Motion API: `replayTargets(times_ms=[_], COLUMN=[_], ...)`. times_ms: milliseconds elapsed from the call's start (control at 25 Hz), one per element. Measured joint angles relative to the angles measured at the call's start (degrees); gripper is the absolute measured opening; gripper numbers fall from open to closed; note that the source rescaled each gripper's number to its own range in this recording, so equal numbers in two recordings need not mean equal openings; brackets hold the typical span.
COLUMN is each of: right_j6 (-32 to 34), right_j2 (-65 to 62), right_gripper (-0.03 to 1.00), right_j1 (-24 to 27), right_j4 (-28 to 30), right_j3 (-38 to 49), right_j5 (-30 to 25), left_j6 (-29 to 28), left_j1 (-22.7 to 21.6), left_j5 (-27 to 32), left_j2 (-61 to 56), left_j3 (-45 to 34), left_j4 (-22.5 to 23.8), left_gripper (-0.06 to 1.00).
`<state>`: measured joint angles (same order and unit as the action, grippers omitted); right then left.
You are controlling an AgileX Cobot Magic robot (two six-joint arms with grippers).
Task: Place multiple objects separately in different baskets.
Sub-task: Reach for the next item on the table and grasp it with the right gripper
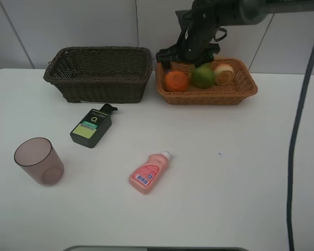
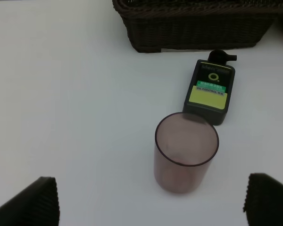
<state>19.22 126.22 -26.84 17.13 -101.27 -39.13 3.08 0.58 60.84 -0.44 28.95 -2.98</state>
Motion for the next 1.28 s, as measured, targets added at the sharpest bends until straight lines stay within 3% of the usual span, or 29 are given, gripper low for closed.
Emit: replayTargets(times_ms=[160,280,480,680,960,1160,1280], right_j6=[2.9,6.8,19.5,26.1,38.8,51.9,55.7], right_j2=[-4.2,-8.6,-15.7,-20.9,-21.9,-21.7,-20.3], right_gripper=[1.0,1.0,1.0,1.0,1.0,1.0,1.0], right_j1=[-0.3,-1.2,-3.2,-8.0,-17.0,-21.6,-23.4], right_j4=[-4.2,-6.7,-8.7,-9.0,-7.4,-3.3,-3.2], right_j3=[1.9,8.2,22.0,30.7,33.3,33.3,33.3], right_j5=[-4.4,-4.0,-2.0,-2.3,-3.6,-3.6,-3.6], left_j6=[0.0,0.0,0.0,0.0,0.0,0.0,0.0], left_j1=[0.0,0.0,0.0,0.0,0.0,0.0,0.0], left_j5=[0.0,0.0,0.0,0.0,0.0,0.0,0.0], left_j2=[0.0,0.0,0.0,0.0,0.0,0.0,0.0], left_j3=[0.0,0.0,0.0,0.0,0.0,0.0,0.0], left_j4=[0.0,0.0,0.0,0.0,0.0,0.0,0.0], left_gripper=[1.0,1.0,1.0,1.0,1.0,1.0,1.0])
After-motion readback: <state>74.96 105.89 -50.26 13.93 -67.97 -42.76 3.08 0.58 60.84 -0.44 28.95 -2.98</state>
